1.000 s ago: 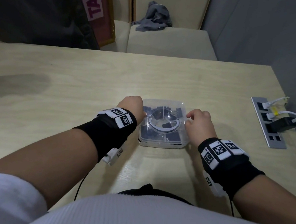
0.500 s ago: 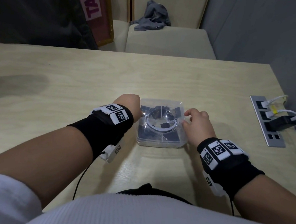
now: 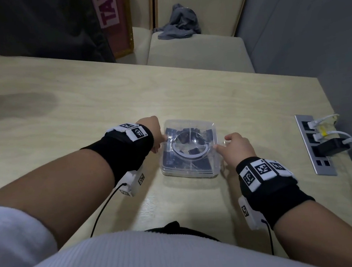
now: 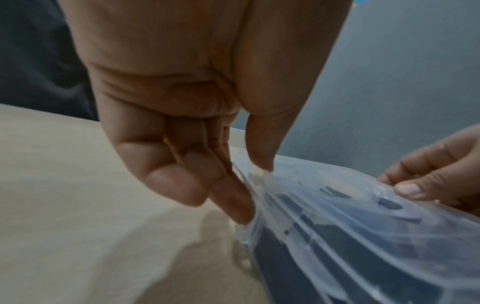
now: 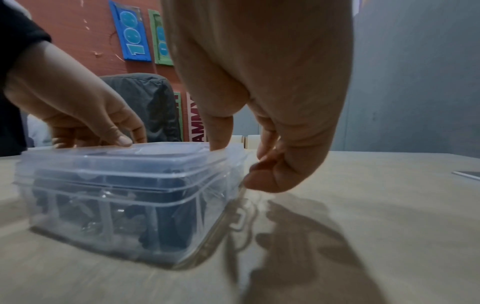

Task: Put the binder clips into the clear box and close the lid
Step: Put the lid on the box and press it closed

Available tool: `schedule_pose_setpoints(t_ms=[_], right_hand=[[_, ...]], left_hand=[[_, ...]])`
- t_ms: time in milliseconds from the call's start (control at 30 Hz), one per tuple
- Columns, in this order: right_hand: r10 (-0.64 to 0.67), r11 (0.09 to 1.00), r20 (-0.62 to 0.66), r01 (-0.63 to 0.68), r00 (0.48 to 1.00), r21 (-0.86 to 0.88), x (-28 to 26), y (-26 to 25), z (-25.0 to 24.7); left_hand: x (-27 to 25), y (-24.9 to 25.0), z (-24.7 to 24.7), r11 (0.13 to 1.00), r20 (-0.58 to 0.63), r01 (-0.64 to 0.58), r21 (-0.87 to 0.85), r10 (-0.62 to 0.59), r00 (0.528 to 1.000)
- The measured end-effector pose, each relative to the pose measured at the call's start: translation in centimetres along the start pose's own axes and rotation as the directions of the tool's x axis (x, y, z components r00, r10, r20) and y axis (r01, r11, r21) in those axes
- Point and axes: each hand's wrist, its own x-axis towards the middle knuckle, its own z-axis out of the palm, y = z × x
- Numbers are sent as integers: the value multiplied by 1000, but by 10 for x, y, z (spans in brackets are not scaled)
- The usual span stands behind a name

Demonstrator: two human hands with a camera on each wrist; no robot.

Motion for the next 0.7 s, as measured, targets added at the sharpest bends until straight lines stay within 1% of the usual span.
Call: schedule_pose_setpoints(t_ms=[100, 233, 367, 433, 567, 633, 700], right_hand=[[4, 999, 44, -2, 999, -43, 1, -1, -1], [-18, 997, 26, 20, 1000, -78, 3, -5, 0], [-11, 997, 24, 13, 1000, -80, 3, -6, -1], [-5, 998, 26, 7, 1000, -59, 1, -5, -1], [-1, 999, 48, 3, 999, -38, -3, -6, -4], [1, 999, 66, 2, 998, -40, -4, -5, -4], [18, 1000, 97, -17, 995, -16, -3, -3, -2]], left_hand=[[2, -2, 0, 1000, 49, 15, 0, -15, 999], [4, -1, 1, 998, -3, 31, 62, -30, 1000], [7, -1, 3, 996, -5, 30, 82, -29, 1000], [6, 0, 1, 994, -28, 13, 109, -10, 1000], [3, 4, 0, 979, -80, -61, 196, 78, 994], [3, 5, 3, 970, -72, -87, 228, 106, 992], [2, 6, 7, 969, -39, -94, 230, 106, 994]])
